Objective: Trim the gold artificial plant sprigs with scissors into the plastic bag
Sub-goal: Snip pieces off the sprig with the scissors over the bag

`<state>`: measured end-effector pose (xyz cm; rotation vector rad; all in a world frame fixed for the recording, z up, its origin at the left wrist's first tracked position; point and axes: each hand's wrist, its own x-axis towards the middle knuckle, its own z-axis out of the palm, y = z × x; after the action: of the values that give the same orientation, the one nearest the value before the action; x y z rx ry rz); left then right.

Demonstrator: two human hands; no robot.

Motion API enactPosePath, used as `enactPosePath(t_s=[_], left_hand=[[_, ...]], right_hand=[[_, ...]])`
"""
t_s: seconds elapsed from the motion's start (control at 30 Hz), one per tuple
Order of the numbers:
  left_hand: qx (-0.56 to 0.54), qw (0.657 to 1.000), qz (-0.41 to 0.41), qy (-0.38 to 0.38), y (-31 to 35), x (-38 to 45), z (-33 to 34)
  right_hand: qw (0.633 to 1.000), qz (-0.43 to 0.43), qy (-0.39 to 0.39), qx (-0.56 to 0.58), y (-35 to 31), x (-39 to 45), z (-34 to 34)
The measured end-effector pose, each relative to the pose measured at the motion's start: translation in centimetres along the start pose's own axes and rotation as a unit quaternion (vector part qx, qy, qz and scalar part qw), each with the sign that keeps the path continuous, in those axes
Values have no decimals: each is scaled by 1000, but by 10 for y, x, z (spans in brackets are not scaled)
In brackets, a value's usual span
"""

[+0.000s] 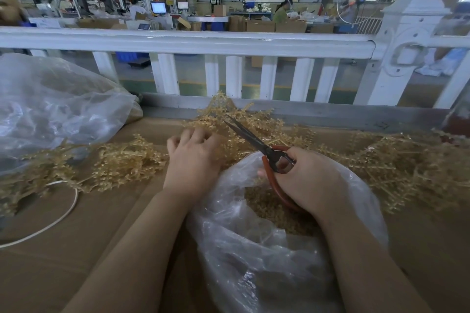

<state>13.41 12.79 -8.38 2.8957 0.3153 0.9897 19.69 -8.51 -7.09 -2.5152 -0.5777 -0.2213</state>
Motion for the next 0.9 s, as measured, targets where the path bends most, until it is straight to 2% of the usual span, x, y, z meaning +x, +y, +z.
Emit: enactPosePath(t_s=[0.1,0.33,0.43,0.5,0.6,0.7,0.83,0.9], left_hand=[[18,997,-37,-59,1,0,3],[21,985,-151,-79,0,3,9],[-29,974,-196,-110,0,4,7],[-69,977,-190,-73,1,3,5],[-80,982,-170,27,4,1,0],[-110,976,-174,77,7,2,-6],[-230,943,-201,132,6,1,-13],[-327,908,-221,142,7,1,-16]], right_hand=[[1000,3,-5,5,0,0,-1],[1000,1,15,-14,0,0,1],[1000,-7,23,-16,0,-1,0],[999,-13,29,-15,1,-1,0],[999,-12,29,-19,3,-1,0],[999,-12,25,-20,3,-1,-1],[998,-37,26,-40,0,-4,-4],[997,-56,26,-53,-2,-5,-6]])
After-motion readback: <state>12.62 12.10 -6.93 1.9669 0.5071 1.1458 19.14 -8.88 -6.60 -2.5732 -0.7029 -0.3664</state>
